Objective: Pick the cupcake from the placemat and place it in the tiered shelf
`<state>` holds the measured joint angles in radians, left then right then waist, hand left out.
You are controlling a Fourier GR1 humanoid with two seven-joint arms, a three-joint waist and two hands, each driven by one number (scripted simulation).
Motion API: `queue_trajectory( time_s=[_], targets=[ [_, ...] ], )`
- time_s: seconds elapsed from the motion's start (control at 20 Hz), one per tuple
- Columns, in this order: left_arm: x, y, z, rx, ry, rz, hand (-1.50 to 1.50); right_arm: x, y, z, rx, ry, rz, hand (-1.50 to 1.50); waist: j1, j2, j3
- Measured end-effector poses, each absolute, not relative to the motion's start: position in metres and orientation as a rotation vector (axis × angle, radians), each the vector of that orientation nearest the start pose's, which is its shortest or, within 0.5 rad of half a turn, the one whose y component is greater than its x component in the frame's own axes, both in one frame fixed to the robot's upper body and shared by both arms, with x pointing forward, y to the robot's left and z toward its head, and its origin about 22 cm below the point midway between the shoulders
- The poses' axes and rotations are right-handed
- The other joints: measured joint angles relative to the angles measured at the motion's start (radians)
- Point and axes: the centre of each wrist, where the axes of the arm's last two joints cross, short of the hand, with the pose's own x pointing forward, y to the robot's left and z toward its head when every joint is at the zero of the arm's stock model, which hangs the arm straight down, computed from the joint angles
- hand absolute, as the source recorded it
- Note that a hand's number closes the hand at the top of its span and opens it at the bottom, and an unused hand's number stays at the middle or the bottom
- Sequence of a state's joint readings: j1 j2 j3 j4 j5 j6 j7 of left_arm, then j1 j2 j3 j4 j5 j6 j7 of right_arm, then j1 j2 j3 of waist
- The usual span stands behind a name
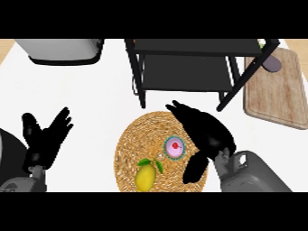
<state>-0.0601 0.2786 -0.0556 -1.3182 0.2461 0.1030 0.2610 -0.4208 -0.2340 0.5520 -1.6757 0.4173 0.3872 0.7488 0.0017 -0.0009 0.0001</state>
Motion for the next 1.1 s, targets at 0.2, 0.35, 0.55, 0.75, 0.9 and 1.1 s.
queue_trajectory(
  time_s=[0.2,0.35,0.55,0.75,0.9,1.1],
  targets=[
    [0.248,0.293,-0.028,0.093,-1.112,0.047,0.0,0.265,-0.111,0.092,-0.397,-1.139,1.28,-1.5,0.0,0.0,0.0],
    [0.246,0.293,-0.028,0.092,-1.113,0.053,0.0,0.262,-0.108,0.08,-0.413,-1.131,1.287,-1.5,0.001,0.001,0.0],
    [0.254,0.284,-0.029,0.092,-1.11,0.047,0.0,0.263,-0.1,0.064,-0.455,-1.114,1.297,-1.5,0.0,0.001,0.0],
    [0.256,0.29,-0.023,0.091,-1.113,0.039,0.0,0.281,-0.098,0.058,-0.493,-1.11,1.3,-1.5,0.002,0.001,0.0],
    [0.249,0.288,-0.027,0.091,-1.114,0.044,0.0,0.277,-0.1,0.045,-0.512,-1.124,1.298,-1.5,0.002,0.001,0.0],
    [0.25,0.293,-0.03,0.093,-1.112,0.041,0.0,0.28,-0.094,0.031,-0.508,-1.157,1.276,-1.5,0.001,0.001,0.0]
  ],
)
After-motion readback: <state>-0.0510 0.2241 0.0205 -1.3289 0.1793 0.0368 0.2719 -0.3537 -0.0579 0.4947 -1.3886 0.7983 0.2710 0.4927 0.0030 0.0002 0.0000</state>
